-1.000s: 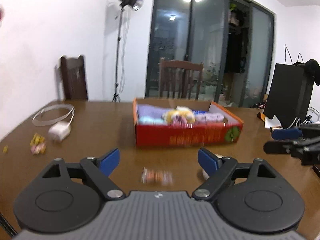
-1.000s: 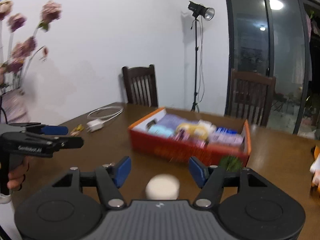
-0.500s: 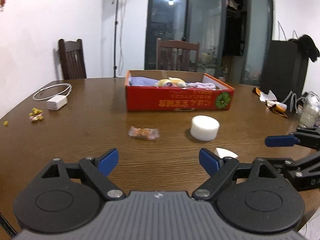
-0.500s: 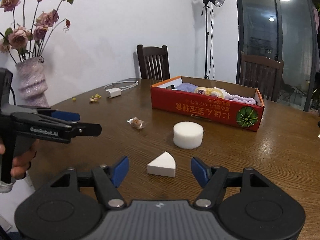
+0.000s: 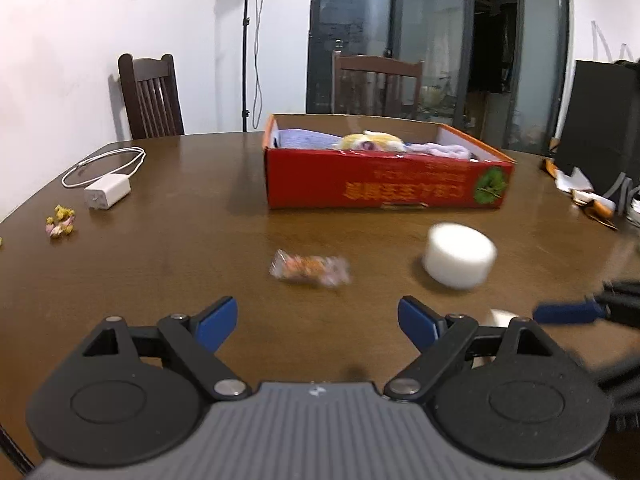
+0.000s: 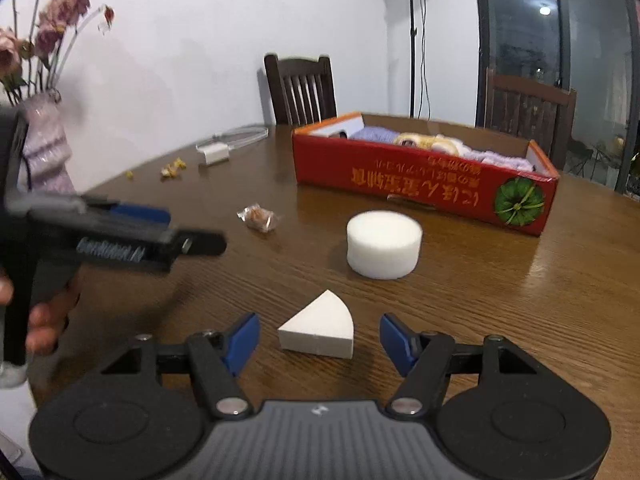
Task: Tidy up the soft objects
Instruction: 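Grasp the wrapped candy with the left gripper while the right gripper grasps the white foam wedge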
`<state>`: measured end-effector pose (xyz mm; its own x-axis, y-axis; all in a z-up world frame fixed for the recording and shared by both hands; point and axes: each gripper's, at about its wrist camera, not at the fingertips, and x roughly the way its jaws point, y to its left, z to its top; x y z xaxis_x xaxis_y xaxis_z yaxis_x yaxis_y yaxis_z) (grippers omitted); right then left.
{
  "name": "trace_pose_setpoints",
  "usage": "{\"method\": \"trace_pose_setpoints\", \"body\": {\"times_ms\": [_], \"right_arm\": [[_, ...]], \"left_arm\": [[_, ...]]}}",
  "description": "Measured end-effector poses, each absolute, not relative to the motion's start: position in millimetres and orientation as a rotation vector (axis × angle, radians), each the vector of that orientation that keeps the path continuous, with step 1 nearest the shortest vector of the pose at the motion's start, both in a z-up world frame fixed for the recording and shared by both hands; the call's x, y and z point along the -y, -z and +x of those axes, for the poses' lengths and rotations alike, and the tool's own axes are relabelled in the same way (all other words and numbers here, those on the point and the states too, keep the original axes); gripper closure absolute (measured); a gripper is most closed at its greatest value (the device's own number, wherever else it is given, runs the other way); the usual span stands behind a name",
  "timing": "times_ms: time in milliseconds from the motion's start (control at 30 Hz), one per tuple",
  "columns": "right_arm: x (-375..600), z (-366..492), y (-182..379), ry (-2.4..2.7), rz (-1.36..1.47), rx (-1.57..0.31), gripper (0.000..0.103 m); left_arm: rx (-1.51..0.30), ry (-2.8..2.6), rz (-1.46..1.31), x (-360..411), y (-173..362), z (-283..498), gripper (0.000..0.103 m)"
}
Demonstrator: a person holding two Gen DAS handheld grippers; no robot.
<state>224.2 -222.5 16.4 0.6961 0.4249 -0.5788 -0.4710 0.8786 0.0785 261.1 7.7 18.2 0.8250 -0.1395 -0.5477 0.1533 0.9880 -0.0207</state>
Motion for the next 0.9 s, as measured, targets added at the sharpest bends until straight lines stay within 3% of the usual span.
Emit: {"method": "trace_pose_setpoints", "body": {"times_ms": [33,100,233,333,367,467,900], "right_arm": [[221,229,-14,-0.504,-0.07,-0.636,0.046],[220,237,-12,-0.515,-0.055,-0.656,0.067],[230,247,-15,-0.505,0.028,-0.641,0.069],[236,253,-19,-0.486,0.047,-0.627,0.069],[237,255,-20,-0.477,0.05,-0.621,0.069],[241,260,-20,-0.463,0.061,-0.619,0.069],[241,242,-33,-0.465,0.054,-0.585,0.069]], "left_arm": [[-0.593,0.146,0.031,-8,-17,271,0.014],[-0.601,0.145,0.034,-8,-14,289,0.015],[-0.615,0.157,0.041,-3,-9,317,0.018],[-0.634,0.164,0.051,1,-4,332,0.035],[-0.654,0.168,0.038,0,-1,337,0.047],[-0.642,0.172,0.036,-2,2,335,0.059],[-0.594,0.242,-0.02,-8,-26,255,0.062]]}}
